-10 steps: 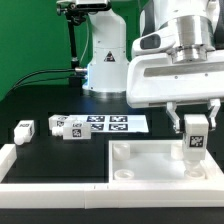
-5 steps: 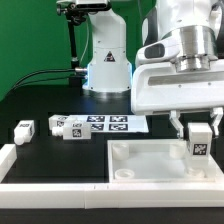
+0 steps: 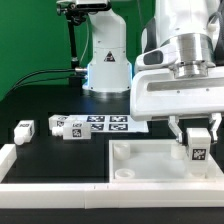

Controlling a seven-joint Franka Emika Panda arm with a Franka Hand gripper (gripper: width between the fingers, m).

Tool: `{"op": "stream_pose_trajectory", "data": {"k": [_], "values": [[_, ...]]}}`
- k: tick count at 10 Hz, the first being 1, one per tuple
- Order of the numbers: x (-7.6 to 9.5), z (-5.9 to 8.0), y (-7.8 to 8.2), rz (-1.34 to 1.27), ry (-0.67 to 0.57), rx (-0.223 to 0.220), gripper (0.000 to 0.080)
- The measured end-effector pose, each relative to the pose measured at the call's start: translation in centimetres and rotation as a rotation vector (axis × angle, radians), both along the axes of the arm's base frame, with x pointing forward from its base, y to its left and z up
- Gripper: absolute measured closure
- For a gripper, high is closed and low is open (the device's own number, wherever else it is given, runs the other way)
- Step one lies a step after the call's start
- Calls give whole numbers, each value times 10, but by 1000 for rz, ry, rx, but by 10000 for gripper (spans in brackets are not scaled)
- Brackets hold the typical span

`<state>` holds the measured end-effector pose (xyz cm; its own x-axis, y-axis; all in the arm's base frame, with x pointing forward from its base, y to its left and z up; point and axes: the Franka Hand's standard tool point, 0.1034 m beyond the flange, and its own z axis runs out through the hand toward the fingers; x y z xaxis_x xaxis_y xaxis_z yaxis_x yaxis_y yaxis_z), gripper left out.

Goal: Assemble one leg

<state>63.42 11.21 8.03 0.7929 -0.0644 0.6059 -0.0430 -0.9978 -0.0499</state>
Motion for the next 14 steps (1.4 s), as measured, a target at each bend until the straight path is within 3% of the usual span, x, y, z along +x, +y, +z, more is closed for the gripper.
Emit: {"op": "stream_pose_trajectory", "data": {"k": [3, 5, 6, 7, 11, 13, 14], "values": [[0, -1, 0, 18, 16, -14, 512], [-1, -1, -1, 24, 21, -20, 225], [-5, -5, -4, -1, 102, -12, 225], [-2, 4, -3, -21, 148, -2, 163], [8, 6, -12, -81, 526, 37, 151], [10, 9, -16, -90, 649, 50, 151], [18, 13, -19, -95, 651, 57, 151]]}}
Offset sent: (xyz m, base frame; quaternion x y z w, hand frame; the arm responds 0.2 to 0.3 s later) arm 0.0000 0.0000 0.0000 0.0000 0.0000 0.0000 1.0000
